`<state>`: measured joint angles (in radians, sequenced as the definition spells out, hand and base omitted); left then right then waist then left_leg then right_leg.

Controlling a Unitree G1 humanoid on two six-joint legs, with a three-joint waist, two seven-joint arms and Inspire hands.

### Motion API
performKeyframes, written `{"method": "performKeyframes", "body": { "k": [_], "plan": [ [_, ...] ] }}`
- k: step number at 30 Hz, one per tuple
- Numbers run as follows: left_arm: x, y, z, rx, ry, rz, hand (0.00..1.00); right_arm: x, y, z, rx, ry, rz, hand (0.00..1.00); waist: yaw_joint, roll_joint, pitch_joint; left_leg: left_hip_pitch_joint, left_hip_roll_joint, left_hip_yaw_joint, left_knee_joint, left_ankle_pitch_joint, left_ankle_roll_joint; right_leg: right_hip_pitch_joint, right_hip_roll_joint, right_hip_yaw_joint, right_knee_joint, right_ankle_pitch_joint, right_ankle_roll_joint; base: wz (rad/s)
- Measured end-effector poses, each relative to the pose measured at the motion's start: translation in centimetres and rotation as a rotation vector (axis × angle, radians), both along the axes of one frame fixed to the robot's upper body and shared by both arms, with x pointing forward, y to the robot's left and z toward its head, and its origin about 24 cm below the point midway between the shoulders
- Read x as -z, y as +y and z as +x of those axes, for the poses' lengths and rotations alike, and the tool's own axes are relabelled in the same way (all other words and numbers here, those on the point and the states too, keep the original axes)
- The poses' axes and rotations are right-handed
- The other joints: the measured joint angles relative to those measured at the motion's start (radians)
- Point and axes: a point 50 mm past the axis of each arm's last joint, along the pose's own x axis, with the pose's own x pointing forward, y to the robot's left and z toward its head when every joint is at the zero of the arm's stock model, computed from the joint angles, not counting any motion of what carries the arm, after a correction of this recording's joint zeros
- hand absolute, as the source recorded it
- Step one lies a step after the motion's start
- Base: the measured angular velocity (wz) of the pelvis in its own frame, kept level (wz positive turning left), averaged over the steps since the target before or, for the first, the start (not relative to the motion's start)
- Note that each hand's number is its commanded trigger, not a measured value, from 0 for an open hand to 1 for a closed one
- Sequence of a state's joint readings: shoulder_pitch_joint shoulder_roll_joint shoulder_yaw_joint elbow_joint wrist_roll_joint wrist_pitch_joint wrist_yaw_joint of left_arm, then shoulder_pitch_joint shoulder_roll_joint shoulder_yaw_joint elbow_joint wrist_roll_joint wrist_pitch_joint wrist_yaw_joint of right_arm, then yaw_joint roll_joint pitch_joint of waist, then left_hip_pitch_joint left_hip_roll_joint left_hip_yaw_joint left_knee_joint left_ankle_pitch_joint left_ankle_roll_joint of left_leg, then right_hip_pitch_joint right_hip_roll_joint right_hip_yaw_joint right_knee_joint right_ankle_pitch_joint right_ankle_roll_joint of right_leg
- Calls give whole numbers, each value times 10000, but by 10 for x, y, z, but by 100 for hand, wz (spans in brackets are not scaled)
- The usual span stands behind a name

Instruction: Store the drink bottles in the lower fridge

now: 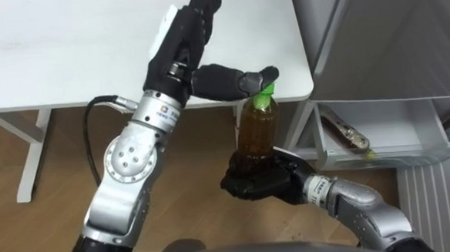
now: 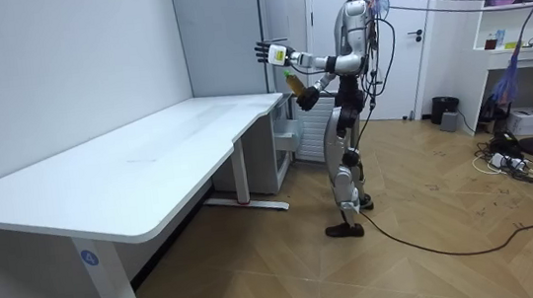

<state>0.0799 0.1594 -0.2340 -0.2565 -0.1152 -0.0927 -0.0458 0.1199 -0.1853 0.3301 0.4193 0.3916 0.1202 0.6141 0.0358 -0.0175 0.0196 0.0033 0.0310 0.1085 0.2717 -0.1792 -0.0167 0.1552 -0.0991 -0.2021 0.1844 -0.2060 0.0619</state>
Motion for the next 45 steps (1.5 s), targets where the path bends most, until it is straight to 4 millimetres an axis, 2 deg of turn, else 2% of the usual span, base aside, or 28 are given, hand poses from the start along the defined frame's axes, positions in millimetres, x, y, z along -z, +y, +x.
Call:
{"method": "performKeyframes", "body": {
  "k": [5, 12, 15, 19, 22, 25, 27, 31, 35, 39, 45],
  "plan": [
    [-6, 22, 4, -1538, -372, -202, 0, 1, -8, -2, 263, 60, -86, 100, 54, 79, -36, 103, -2, 11, -79, 4, -15, 71, 0, -20, -6, 0, 0, 0],
    [-13, 51, 3, -3216, -972, -387, 0, 4, -27, -10, 1078, 178, -223, 100, 533, 165, -10, 192, -10, -37, -143, 12, -26, 156, 2, -48, -53, 0, 0, 0],
    [-7, 71, -5, -4413, -784, -364, 0, 5, -32, -13, 1358, 241, -282, 100, 541, 231, -18, 223, -31, -57, -158, 11, -29, 253, -3, -117, -157, 0, 0, 4],
    [-4, 84, -9, -5427, -671, -400, 0, 7, -34, -18, 1382, 385, -365, 100, 587, 276, -23, 291, -43, -124, -151, 11, -30, 363, -2, -193, -161, 0, 0, 7],
    [5, 97, -11, -6401, -339, -402, 0, 9, -39, -23, 1371, 474, -676, 100, 757, 330, -44, 332, -39, -97, -152, 10, -30, 379, -5, -179, -157, 0, 0, -3],
    [26, 107, -13, -7091, 521, -123, 0, 10, -42, -24, 1395, 494, -807, 100, 830, 348, -56, 341, -45, -99, -145, 11, -29, 401, -12, -209, -155, 0, 0, 0],
    [47, 118, -17, -7580, 1534, 117, 0, 9, -46, -24, 1473, 492, -905, 100, 875, 362, -62, 365, -45, -101, -136, 12, -29, 430, -12, -213, -165, 0, 0, 0],
    [71, 127, -28, -8467, 2685, -374, 0, 11, -51, -27, 1942, 634, -1074, 100, 972, 374, -82, 349, -56, -106, -123, 12, -28, 416, -24, -248, -162, 0, 1, -1],
    [107, 137, -50, -9438, 4544, -811, 0, 15, -53, -34, 2167, 1035, -1315, 100, 1049, 404, -102, 354, -58, -72, -145, 11, -28, 405, -31, -253, -177, -2, 3, -2],
    [142, 143, -73, -9977, 6364, -520, 0, 18, -55, -37, 2376, 1230, -1521, 100, 1044, 406, -103, 354, -57, -77, -143, 11, -28, 406, -30, -249, -180, -3, 4, 0],
    [167, 142, -94, -10173, 7875, -211, 0, 23, -57, -40, 2816, 1621, -1585, 100, 1060, 427, -128, 356, -70, -28, -153, 11, -26, 418, -46, -213, -237, -10, 13, -1]
  ]
}}
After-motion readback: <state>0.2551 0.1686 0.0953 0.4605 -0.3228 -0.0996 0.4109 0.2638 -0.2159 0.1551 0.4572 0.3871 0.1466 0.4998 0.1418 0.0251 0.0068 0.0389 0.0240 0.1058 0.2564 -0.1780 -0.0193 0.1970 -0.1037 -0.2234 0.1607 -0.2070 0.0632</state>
